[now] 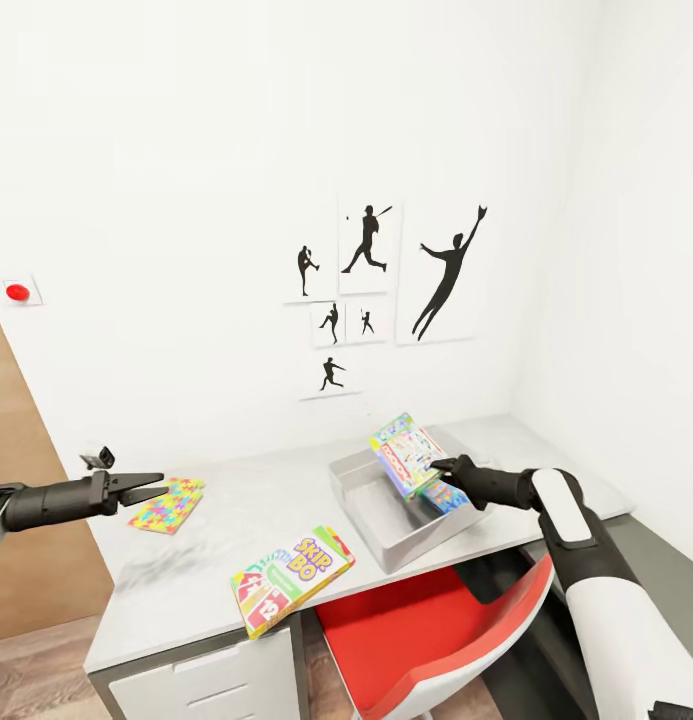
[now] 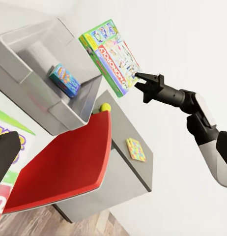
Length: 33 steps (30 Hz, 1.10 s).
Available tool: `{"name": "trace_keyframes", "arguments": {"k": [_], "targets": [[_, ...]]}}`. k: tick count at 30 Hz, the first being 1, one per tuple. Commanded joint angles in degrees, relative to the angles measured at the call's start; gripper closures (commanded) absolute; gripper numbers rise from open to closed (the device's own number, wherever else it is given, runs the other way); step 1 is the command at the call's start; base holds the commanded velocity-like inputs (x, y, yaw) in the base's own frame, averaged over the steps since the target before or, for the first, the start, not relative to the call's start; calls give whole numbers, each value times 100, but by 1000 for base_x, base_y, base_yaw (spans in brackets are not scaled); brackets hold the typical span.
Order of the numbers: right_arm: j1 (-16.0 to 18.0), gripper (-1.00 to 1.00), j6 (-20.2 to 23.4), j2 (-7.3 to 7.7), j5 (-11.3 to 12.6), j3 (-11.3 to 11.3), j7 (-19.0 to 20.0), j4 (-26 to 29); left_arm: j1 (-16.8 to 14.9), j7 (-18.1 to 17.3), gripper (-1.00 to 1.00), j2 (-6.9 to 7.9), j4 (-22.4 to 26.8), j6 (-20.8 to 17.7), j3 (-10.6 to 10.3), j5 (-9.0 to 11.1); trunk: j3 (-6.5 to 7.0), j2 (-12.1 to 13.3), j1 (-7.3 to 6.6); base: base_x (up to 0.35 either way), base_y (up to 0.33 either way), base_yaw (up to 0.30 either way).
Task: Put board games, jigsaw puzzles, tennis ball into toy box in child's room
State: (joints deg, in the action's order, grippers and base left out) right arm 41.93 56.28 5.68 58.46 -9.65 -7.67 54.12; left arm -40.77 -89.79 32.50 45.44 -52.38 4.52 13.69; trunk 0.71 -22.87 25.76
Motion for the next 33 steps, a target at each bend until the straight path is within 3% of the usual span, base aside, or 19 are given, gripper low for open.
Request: {"name": "trace_keyframes", "arguments": {"k": [1,9,15,22,26,29,33], "targets": [[14,100,12,-6,65,1,-61,-11,-1,-21,-100,-8,0,-62,-3,-2,-3,-5,2,0,0,0],[34,100,6,-25,61,61,-77,-36,-1,-21,-100,-36,0,-76,-3,-14,-3,-5,2,68,-75,0],[34,100,-40,-23,43,438,-75,-41,-1,-21,-100,-88,0,-79,-3,-19,-3,-5,2,99,-111,0],[34,100,-64,-32,43,532,-96,-56,-1,-21,-100,-111,0,-83,4,-24,-3,-5,2,9,-88,0],[34,100,-65,-103,50,661,-521,-81,-1,-21,-100,-112,0,-80,5,-25,-3,-5,2,1,-25,0],[34,100,-52,-293,79,704,-1119,-141,-1,-21,-100,-112,0,-79,5,-25,-3,-5,2,0,-6,0],[41,100,-44,-447,92,716,-1377,-167,-1,-21,-100,-112,0,-76,11,-25,-3,-5,2,0,-1,0]]}}
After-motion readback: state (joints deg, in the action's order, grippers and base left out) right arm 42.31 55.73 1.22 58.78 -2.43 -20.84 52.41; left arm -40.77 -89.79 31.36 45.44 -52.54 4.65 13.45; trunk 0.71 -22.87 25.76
